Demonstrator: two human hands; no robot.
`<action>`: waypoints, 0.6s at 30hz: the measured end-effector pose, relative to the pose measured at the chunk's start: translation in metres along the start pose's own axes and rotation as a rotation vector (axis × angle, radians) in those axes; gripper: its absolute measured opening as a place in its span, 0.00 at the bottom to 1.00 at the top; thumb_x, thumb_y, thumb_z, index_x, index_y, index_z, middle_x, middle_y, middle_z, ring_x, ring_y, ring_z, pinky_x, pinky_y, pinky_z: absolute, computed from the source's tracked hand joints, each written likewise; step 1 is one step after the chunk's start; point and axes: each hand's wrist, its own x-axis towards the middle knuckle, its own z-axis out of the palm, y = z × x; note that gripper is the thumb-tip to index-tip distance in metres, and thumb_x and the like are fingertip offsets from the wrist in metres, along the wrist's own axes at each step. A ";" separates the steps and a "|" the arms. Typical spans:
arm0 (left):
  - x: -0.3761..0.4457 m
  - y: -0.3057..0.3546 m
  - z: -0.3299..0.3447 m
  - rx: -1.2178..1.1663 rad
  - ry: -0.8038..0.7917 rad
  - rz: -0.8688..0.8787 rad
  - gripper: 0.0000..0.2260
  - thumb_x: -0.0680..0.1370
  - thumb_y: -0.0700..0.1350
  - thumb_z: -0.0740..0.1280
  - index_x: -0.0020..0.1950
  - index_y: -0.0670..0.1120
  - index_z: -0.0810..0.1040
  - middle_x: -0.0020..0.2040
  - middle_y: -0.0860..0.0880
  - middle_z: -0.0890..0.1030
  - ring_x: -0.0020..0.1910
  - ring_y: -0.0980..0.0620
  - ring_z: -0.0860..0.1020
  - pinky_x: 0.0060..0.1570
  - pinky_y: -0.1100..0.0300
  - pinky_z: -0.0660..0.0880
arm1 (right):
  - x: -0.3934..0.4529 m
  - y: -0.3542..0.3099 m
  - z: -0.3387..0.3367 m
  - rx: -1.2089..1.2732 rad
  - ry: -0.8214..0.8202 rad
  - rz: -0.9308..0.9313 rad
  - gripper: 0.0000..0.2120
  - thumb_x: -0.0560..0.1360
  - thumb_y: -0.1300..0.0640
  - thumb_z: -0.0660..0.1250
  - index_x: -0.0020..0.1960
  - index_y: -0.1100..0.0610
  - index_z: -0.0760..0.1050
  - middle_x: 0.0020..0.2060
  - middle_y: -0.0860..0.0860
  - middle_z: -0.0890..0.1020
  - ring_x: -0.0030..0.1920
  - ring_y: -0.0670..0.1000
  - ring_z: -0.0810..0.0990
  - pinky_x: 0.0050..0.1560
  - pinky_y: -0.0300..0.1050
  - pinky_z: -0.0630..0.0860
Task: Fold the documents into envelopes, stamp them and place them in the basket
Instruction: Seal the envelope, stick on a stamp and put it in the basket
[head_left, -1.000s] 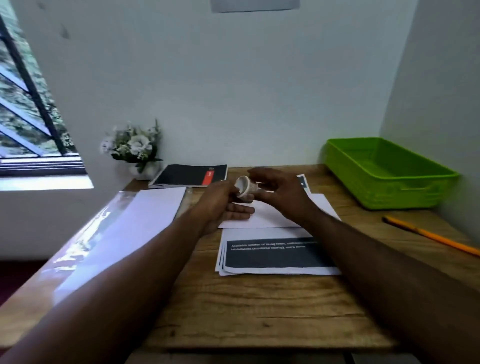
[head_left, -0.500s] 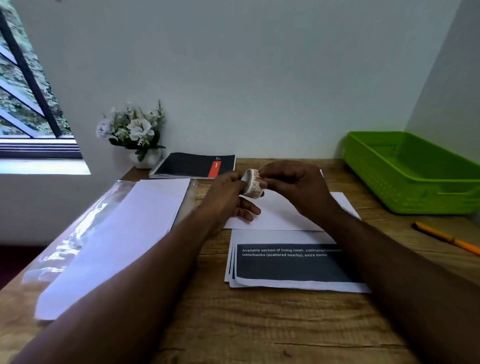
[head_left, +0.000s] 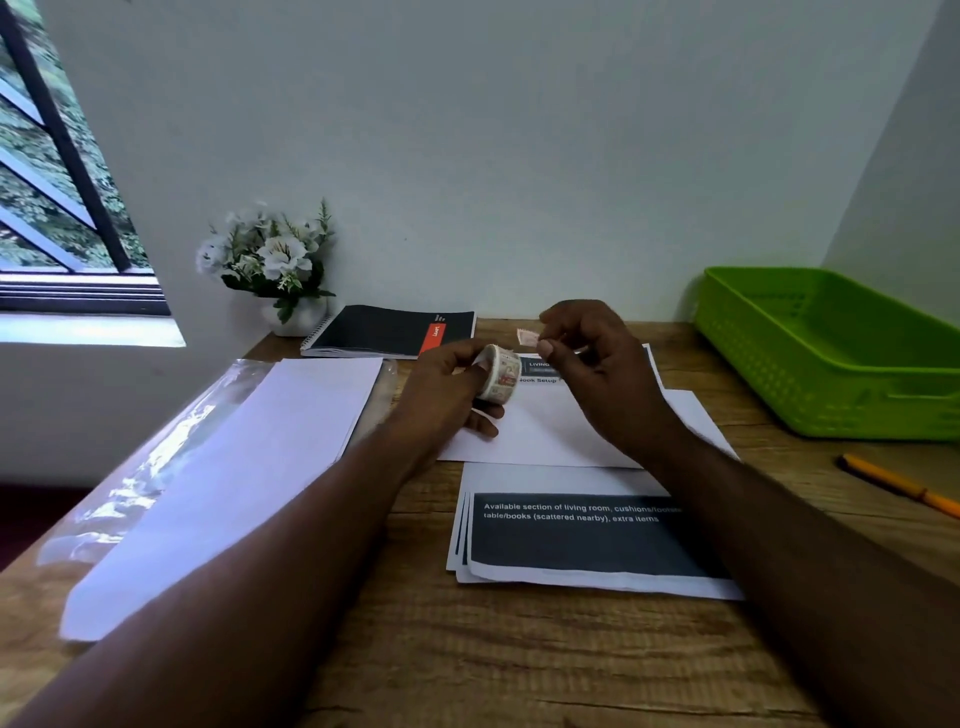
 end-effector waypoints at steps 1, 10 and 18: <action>0.001 0.000 -0.001 0.004 0.021 0.002 0.08 0.82 0.42 0.59 0.55 0.46 0.78 0.43 0.41 0.81 0.33 0.47 0.78 0.27 0.57 0.78 | 0.001 0.001 0.000 0.044 0.014 0.024 0.05 0.74 0.61 0.67 0.45 0.52 0.74 0.50 0.51 0.77 0.41 0.44 0.77 0.39 0.40 0.74; 0.021 -0.006 -0.032 -0.083 0.453 -0.120 0.15 0.81 0.42 0.62 0.68 0.45 0.71 0.49 0.41 0.80 0.35 0.47 0.79 0.32 0.55 0.80 | -0.003 0.012 -0.003 0.222 0.057 0.184 0.07 0.69 0.69 0.73 0.43 0.58 0.82 0.45 0.53 0.82 0.43 0.55 0.82 0.47 0.51 0.81; 0.028 -0.013 -0.032 0.128 0.497 -0.162 0.23 0.77 0.35 0.63 0.72 0.45 0.69 0.64 0.46 0.76 0.52 0.46 0.80 0.40 0.55 0.81 | -0.003 0.011 -0.001 0.122 -0.040 0.239 0.09 0.69 0.65 0.74 0.47 0.55 0.83 0.48 0.45 0.80 0.48 0.38 0.78 0.49 0.31 0.74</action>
